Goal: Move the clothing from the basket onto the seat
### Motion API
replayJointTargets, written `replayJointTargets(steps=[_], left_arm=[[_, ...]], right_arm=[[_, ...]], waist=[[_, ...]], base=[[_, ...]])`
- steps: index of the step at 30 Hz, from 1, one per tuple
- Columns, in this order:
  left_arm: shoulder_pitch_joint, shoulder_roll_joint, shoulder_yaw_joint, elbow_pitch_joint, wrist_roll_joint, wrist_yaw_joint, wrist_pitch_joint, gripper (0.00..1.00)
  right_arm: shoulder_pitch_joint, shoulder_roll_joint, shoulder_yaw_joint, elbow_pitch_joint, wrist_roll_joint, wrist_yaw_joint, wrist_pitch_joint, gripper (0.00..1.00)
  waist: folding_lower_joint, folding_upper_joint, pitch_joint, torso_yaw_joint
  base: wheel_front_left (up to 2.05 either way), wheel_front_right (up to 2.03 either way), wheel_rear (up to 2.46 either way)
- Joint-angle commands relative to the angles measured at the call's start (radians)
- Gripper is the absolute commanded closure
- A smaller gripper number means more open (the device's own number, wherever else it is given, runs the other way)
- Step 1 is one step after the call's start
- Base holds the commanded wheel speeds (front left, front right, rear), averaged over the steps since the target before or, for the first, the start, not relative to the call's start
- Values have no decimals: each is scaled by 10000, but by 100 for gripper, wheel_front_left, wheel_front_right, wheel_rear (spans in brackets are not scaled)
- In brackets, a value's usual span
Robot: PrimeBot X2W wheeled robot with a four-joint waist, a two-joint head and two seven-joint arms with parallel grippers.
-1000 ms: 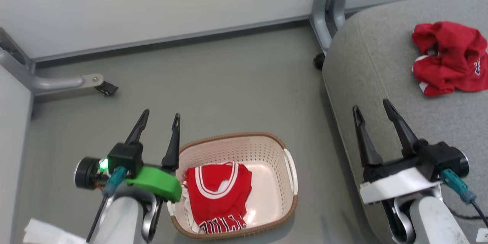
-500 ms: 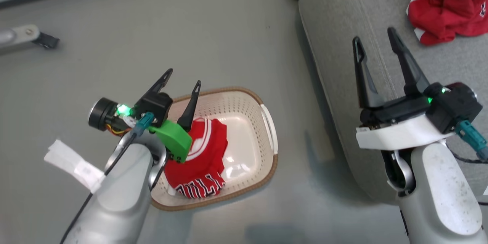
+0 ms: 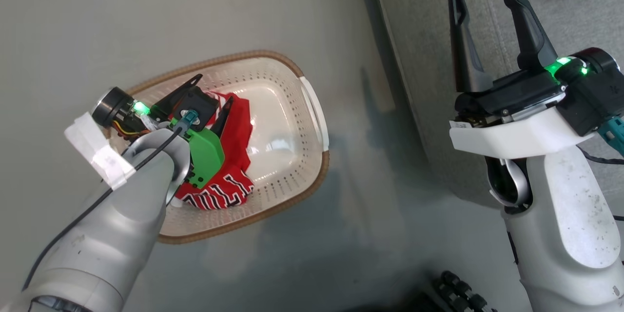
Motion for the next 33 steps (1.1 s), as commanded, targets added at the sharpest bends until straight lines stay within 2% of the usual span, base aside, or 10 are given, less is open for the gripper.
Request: replayJointTargets(steps=[1,13,23,33], left_arm=[[-340,126,-261,236,-89,-12,114,0],[-1427,720,-2913,1660,-728,-2,1306,0],[-1897,1281,-5081,1615,-1607,-1,2774,0],[-2188,1673,-5641,1060,-2299,-1,4886,0]], right_arm=[[-193,-15,21,-60,57,-10,-25,0],[-568,-15,144,-266,125,-9,-24,0],[-753,-15,142,-451,134,-10,-24,0],[-788,-15,20,-725,164,-10,-24,0]], waist=[[-1,0,1077,-575],[-1,0,2114,-724],[-1,0,2779,-713],[-1,0,3390,-721]], base=[[0,0,0],[0,0,0],[0,0,0],[0,0,0]])
